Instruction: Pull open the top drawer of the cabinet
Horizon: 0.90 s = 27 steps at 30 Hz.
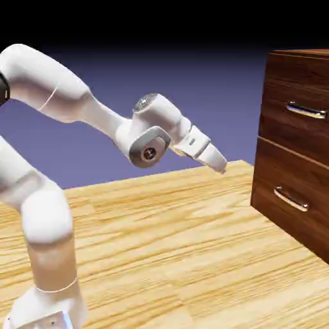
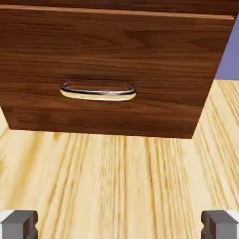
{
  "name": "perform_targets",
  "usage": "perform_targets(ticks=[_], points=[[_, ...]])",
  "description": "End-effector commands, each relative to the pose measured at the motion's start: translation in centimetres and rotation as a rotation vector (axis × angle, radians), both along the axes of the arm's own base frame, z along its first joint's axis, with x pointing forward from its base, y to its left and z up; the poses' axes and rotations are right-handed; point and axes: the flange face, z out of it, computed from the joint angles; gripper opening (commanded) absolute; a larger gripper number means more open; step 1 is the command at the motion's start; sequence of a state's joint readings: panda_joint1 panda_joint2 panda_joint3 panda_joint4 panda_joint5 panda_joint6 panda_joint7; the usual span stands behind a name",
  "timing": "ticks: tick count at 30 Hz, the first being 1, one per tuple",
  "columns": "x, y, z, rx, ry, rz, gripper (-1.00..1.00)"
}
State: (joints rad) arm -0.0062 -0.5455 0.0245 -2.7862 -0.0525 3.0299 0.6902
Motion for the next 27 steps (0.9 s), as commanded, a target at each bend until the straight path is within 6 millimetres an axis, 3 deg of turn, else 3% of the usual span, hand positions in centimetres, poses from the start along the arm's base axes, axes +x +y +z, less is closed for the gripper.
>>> perform_targets(ticks=[1, 15, 27], points=[[0.6, 0.6, 0.0, -0.074, 0.007, 0.059, 0.0], [8.0, 8.1, -2.4, -1.027, 0.127, 0.916, 0.0], [13.1, 12.7, -5.5, -1.759, 0.158, 1.615, 0.0]])
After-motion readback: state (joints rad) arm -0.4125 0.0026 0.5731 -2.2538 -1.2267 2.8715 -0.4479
